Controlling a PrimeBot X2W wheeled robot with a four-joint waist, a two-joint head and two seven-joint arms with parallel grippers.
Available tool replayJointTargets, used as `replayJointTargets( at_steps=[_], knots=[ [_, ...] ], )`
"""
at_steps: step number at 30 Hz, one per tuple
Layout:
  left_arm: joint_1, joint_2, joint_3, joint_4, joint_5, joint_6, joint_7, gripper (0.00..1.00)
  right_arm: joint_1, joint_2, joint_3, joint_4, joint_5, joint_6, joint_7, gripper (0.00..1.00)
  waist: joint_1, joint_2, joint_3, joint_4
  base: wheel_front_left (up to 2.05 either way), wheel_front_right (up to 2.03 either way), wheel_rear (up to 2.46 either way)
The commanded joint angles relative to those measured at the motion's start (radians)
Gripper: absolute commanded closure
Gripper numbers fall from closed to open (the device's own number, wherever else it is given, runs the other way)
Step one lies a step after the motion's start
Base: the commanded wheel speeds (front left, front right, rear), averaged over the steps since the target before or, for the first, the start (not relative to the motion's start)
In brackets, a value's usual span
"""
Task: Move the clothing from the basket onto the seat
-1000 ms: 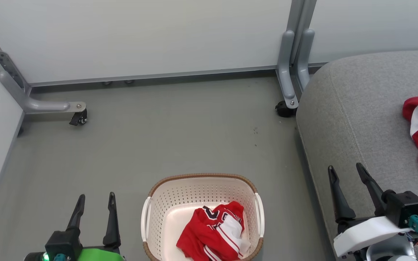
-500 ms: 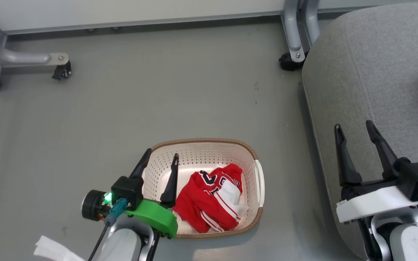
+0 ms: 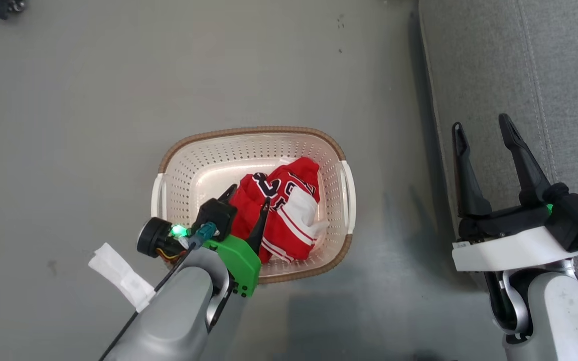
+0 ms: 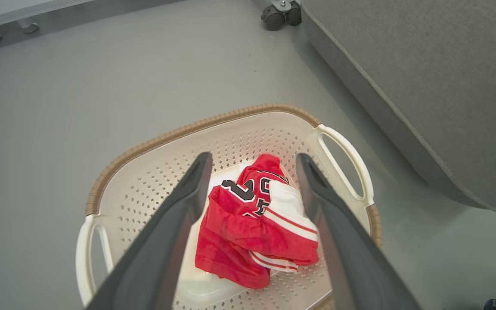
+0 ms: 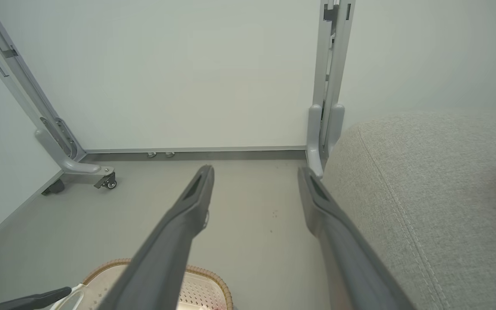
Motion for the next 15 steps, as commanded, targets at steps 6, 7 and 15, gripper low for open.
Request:
replayJointTargets(
  at_steps=[6,7,15],
  knots=[
    [-0.151,0.007,-0.043,0.163,-0.046,-0.012,0.001,0.0,-0.054,-0.001,0.022,0.016,0.023,0.0,-0.042,0.0,-0.0001,0.0,0.217,-0.106,0.0,0.0,0.0],
    [-0.167,0.007,-0.046,0.185,-0.048,-0.011,0.005,0.0,-0.059,-0.001,0.027,0.02,0.028,0.0,-0.047,0.0,-0.0001,0.0,0.229,-0.112,0.0,0.0,0.0],
    [-0.301,0.021,-0.038,0.364,-0.078,-0.016,0.029,0.0,-0.094,0.0,0.055,0.052,0.064,0.0,-0.09,0.0,-0.0001,0.0,0.328,-0.166,0.0,0.0,0.0]
  ],
)
